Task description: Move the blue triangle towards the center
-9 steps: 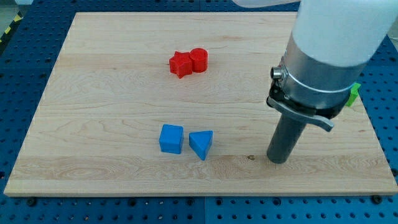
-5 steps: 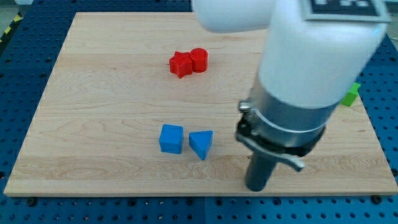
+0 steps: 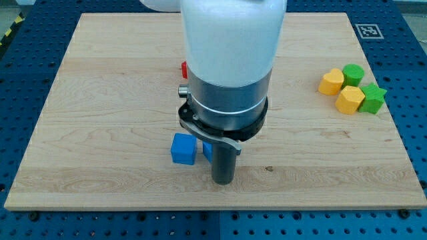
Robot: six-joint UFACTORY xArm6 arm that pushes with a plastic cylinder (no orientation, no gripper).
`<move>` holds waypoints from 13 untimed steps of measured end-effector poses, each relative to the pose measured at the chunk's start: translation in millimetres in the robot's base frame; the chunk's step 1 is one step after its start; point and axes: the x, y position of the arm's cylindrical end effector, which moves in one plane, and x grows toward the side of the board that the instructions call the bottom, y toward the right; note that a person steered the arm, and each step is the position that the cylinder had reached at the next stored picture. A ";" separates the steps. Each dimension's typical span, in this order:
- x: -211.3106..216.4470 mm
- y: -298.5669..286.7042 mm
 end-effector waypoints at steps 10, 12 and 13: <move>-39.8 -21.4; -49.9 -21.4; -50.0 -21.4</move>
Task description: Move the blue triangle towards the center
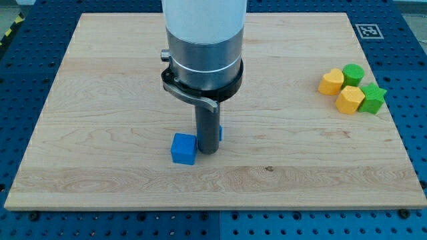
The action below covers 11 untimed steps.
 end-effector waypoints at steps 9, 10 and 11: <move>-33.5 -21.5; -38.8 30.6; -44.7 55.3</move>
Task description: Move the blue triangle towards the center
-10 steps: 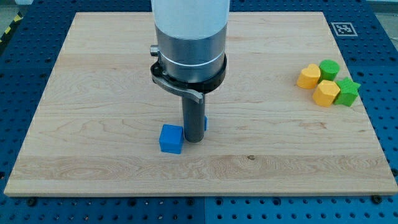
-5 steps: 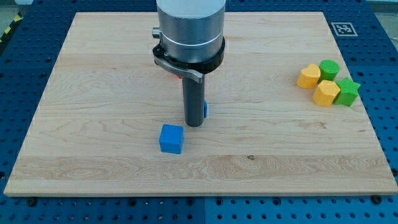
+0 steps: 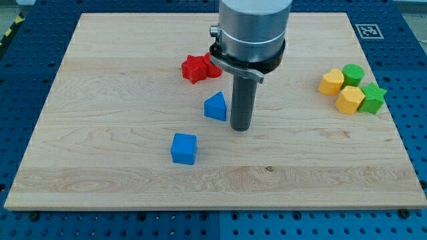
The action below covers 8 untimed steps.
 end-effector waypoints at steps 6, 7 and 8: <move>-74.8 -52.1; -89.7 -52.1; -48.8 -40.8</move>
